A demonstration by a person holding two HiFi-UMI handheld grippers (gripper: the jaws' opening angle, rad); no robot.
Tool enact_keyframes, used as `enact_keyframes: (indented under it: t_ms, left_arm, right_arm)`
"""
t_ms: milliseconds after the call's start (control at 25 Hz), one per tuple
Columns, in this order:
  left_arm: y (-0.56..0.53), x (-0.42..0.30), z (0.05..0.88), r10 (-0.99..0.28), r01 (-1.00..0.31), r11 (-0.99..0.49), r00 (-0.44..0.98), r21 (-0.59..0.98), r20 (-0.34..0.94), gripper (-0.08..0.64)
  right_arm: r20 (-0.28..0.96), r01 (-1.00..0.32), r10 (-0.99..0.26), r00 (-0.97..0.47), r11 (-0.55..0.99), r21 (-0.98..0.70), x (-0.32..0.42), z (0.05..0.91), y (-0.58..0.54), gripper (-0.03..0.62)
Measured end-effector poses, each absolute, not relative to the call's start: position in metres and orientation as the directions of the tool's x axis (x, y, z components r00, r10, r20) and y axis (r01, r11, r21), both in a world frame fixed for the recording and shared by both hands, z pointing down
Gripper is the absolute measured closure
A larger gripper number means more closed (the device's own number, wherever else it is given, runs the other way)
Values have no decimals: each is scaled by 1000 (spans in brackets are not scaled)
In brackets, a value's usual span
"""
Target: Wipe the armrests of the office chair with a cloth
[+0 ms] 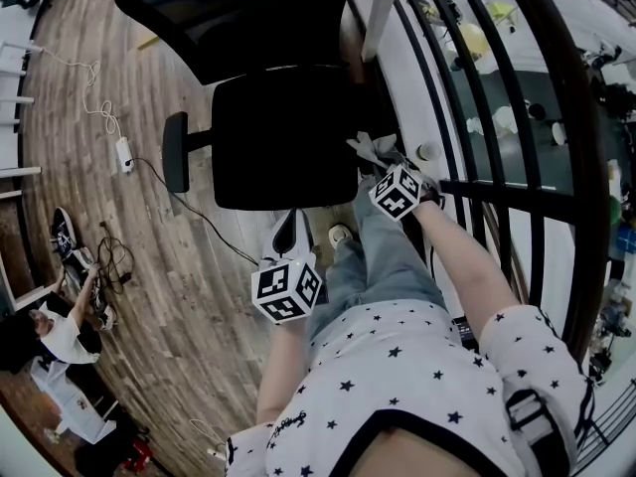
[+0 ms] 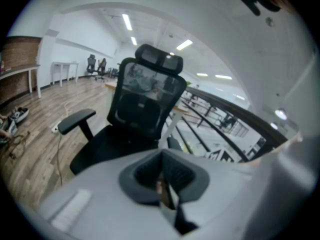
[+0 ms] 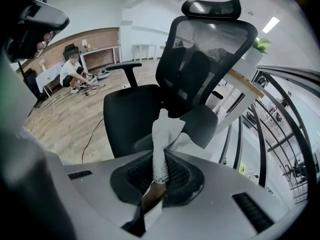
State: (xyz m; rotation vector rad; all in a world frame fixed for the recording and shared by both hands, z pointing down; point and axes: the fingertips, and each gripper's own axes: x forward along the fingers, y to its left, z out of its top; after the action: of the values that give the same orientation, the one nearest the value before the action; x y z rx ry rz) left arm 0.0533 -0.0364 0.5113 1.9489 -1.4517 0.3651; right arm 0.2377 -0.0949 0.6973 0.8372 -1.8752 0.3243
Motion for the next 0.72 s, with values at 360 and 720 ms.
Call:
enact_keyframes:
  t_ms: [360,720]
  left_arm:
    - [-22,45,510,-744,-930,-149,330,337,582,554]
    - [-11,37,507,-751,-932,-154,325,327,574,554]
  right_arm:
    - [882,-675,-384,-272,730,109,225,696,-71,560]
    - [885,-673,-387,-260,729,121,220,696,-59,560]
